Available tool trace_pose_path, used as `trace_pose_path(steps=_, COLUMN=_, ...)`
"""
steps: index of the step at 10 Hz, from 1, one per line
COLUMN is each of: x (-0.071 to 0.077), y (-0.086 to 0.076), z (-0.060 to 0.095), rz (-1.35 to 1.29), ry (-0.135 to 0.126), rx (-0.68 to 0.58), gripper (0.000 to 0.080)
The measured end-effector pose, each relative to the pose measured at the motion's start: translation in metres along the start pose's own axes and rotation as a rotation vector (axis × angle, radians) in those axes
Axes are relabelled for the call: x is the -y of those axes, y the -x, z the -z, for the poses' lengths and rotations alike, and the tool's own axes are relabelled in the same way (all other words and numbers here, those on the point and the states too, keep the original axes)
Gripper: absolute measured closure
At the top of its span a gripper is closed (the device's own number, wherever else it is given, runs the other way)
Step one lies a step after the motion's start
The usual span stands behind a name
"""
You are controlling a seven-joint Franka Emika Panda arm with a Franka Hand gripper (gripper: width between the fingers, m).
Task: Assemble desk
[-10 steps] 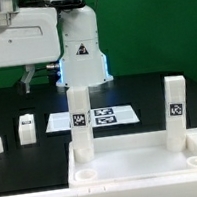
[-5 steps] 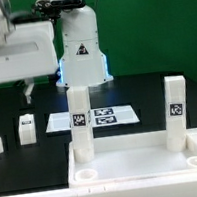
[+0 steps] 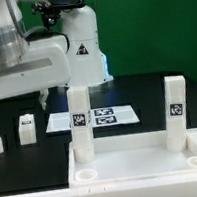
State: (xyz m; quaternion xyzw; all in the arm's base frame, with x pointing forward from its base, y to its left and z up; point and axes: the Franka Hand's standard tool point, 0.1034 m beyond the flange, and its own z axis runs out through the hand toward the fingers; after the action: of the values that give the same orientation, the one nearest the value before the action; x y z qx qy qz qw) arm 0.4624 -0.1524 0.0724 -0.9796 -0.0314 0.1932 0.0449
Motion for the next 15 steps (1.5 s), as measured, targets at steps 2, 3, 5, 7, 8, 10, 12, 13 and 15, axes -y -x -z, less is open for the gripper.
trace_pose_path(steps=2, x=0.003, y=0.015, z=-0.02, rz=-0.104, ry=-0.043, rx=0.158, gripper=0.015)
trace_pose_path(steps=3, x=0.006, y=0.017, z=-0.023, rz=-0.1, ry=-0.052, rx=0.211, gripper=0.015)
trace_pose_path(steps=5, x=0.006, y=0.014, z=-0.024, rz=-0.095, ry=-0.063, rx=0.297, gripper=0.015)
trace_pose_path(steps=7, x=0.007, y=0.024, z=-0.037, rz=-0.107, ry=-0.069, rx=0.321, gripper=0.015)
trace_pose_path(steps=8, x=0.008, y=0.037, z=-0.05, rz=-0.132, ry=-0.074, rx=0.35, gripper=0.015)
trace_pose_path(steps=10, x=0.007, y=0.046, z=-0.059, rz=-0.188, ry=-0.107, rx=0.417, gripper=0.015)
trace_pose_path(steps=12, x=0.007, y=0.044, z=-0.059, rz=-0.184, ry=-0.103, rx=0.411, gripper=0.015)
trace_pose_path(steps=13, x=0.005, y=0.046, z=-0.062, rz=-0.178, ry=-0.102, rx=0.419, gripper=0.015)
trace_pose_path(steps=15, x=-0.007, y=0.054, z=-0.069, rz=-0.144, ry=-0.075, rx=0.461, gripper=0.015)
